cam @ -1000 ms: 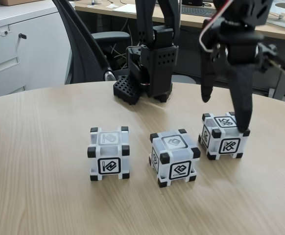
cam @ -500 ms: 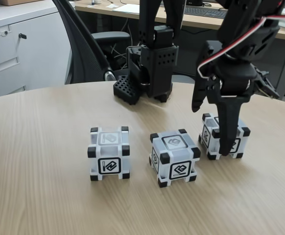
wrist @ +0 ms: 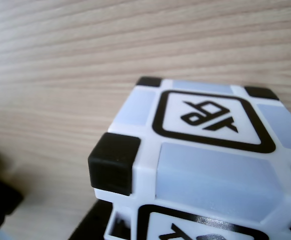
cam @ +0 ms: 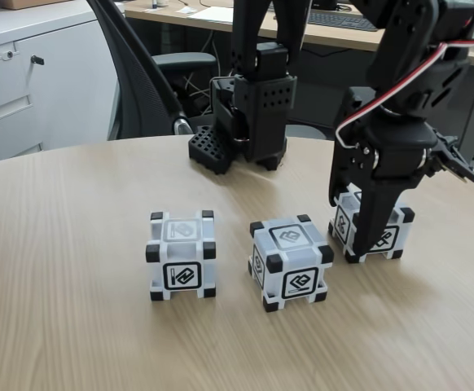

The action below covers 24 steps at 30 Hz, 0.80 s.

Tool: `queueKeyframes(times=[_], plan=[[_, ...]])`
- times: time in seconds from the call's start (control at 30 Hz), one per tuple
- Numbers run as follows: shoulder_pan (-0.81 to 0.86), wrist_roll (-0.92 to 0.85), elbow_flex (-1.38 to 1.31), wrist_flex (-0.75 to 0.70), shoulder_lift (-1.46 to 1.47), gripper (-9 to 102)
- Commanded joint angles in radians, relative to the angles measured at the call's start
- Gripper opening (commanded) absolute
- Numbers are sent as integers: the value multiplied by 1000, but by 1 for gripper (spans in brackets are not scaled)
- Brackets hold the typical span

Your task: Stack cubes from left to right.

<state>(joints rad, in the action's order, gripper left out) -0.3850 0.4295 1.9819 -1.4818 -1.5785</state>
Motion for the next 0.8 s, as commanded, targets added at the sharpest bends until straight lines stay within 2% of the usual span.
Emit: queueKeyframes(times=[0.0, 0.27, 0.57, 0.77], plan=[[3, -12, -34, 9, -9, 0], [2, -18, -46, 9, -28, 0], [14, -18, -198, -8, -210, 0], [15, -51, -207, -17, -261, 0]])
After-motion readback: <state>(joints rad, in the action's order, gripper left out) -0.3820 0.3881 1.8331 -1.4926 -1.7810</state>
